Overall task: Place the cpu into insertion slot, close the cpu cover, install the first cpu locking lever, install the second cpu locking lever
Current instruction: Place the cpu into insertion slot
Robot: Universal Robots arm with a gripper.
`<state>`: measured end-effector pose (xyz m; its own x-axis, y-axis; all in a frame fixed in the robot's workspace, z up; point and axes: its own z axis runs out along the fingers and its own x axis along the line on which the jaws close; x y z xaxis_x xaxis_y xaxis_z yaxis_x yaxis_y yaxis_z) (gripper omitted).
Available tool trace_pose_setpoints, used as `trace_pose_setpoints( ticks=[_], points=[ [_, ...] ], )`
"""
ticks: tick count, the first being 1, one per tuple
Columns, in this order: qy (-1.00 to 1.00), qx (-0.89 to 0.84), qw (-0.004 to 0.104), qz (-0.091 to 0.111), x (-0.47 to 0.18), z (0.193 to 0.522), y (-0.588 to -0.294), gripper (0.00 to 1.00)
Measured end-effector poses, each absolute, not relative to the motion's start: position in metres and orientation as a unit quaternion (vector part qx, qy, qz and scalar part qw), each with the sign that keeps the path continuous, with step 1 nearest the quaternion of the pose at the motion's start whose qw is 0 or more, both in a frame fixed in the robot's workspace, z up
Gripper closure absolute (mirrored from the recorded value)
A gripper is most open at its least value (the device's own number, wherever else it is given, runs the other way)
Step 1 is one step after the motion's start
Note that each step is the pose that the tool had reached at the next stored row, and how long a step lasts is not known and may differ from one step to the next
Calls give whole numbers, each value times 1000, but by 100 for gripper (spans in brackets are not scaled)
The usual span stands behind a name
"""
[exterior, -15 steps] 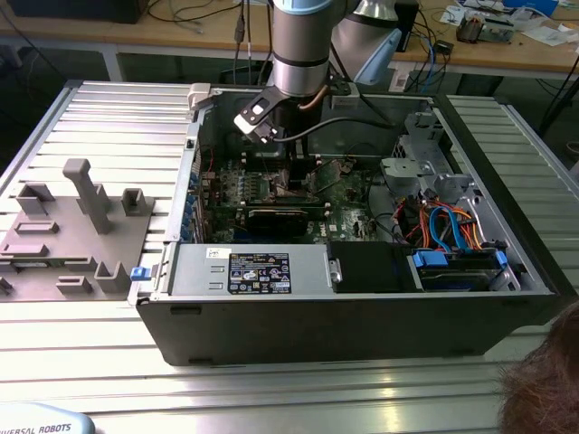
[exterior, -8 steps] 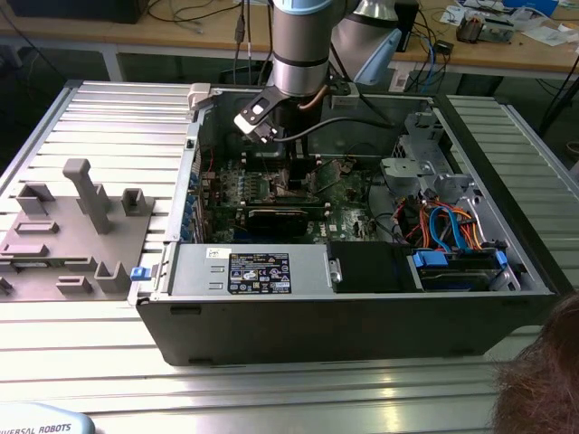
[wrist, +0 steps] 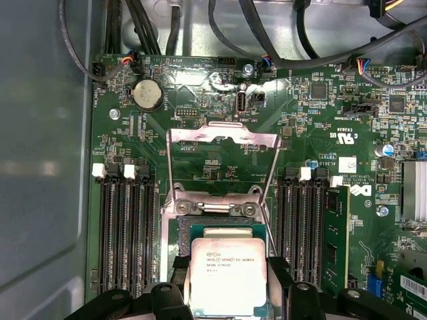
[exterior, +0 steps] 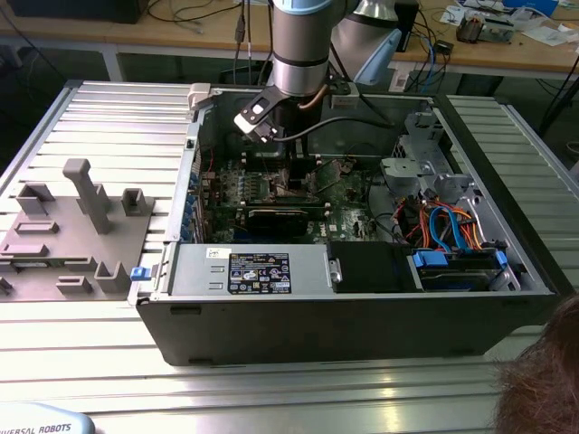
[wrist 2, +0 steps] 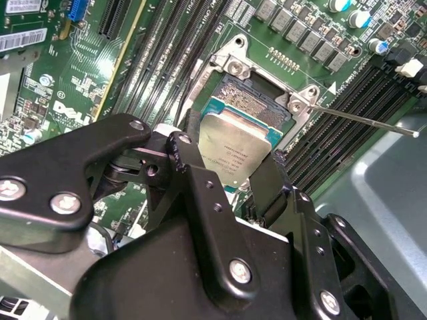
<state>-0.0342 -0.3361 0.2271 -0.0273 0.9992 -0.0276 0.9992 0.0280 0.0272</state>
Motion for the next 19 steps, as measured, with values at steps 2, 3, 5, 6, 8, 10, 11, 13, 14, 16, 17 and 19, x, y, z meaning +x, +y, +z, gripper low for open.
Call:
trace_pose_setpoints(
  ticks=[2,3,5,6,8,10,11,13,14,16,17,19],
  points=[
    [717,697,19,0,-34,227,-336,46],
    [717,697,19,0,-34,227,-336,46],
    [717,697,19,0,-34,227,-335,46],
    [717,697,19,0,-34,227,-335,46],
    [717,697,19,0,-34,227,-334,46],
    [717,697,19,0,-34,226,-334,46],
    [717,697,19,0,-34,226,-334,46],
    [717,697,19,0,-34,226,-333,46],
    [717,697,19,0,-34,226,-333,46],
    [717,697,19,0,-34,226,-333,46],
    [717,697,19,0,-34,226,-333,46],
    [717,697,19,0,-34,226,-333,46]
  ],
)
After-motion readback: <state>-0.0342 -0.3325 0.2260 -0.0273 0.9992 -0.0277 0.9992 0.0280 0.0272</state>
